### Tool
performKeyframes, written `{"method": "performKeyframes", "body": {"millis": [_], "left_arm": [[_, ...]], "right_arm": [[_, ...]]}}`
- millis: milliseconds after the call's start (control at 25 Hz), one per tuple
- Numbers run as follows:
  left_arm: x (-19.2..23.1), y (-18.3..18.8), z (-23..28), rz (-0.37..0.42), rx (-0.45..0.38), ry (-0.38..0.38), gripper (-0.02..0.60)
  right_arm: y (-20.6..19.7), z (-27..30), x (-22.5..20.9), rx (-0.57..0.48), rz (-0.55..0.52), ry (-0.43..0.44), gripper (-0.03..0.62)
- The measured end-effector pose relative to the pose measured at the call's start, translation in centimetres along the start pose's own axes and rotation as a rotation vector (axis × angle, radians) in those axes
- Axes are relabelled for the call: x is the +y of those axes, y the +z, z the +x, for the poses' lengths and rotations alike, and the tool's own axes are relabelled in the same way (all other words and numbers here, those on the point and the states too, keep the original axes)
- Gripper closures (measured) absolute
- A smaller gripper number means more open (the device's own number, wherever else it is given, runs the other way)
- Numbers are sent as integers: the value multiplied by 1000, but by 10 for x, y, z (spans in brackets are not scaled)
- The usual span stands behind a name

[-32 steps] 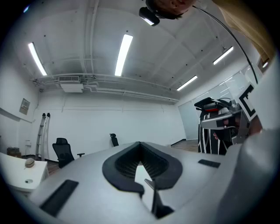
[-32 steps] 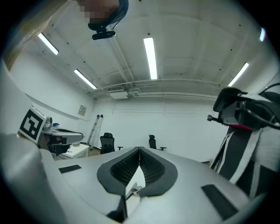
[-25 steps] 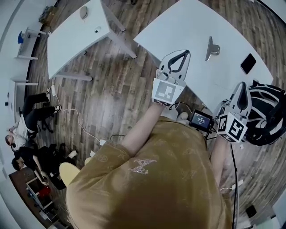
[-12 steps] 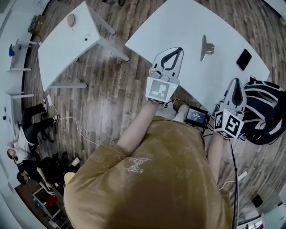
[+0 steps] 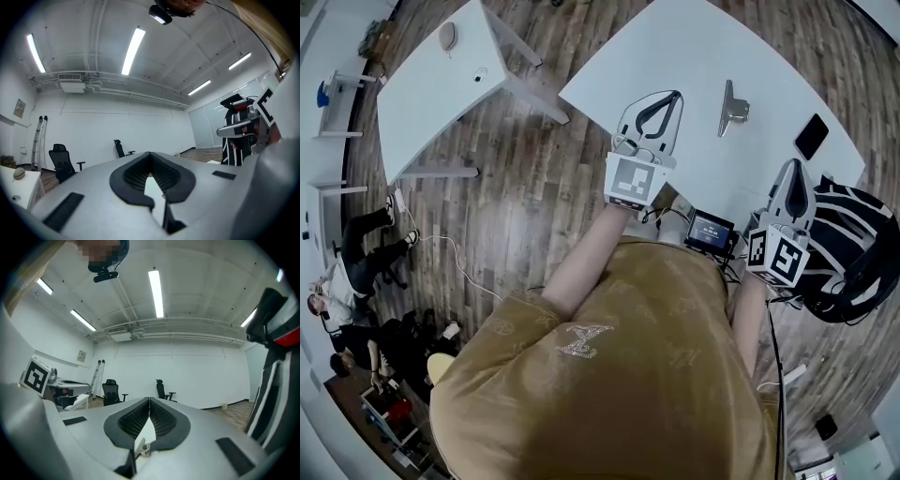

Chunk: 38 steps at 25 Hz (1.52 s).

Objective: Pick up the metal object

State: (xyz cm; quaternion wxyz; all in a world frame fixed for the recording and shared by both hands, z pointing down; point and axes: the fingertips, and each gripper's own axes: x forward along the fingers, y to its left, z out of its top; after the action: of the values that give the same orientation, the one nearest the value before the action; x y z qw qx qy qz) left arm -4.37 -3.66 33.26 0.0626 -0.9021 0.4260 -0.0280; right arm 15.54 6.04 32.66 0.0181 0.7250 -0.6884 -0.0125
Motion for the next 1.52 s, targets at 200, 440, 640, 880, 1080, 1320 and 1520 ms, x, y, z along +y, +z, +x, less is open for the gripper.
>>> {"method": "performKeyframes", "body": {"millis": [200,440,640,880,1080,1320,1520], "left_arm": [[4,1,19,12,7,3,575],[-2,-7,44,26,34,1,575],[-7,-5,55,34,33,9,575],[-10,-5,68,38,38,-10,575],[-9,-17,77,23,62,-37,575],[-4,-27,83,6,77,-49,575],[-3,-39,89,-2,94,-65,575]], "right_arm": [[8,18,-14,-39,-24,-42,585],[7,35,-27,-80,-32,-18,585],[6,46,-35,-89,10,8,585],[-11,60,-42,-14,57,15,585],[-20,72,-42,23,45,-11,585],[-29,82,-41,57,26,-16,585],[-40,92,-40,86,10,-17,585]]}}
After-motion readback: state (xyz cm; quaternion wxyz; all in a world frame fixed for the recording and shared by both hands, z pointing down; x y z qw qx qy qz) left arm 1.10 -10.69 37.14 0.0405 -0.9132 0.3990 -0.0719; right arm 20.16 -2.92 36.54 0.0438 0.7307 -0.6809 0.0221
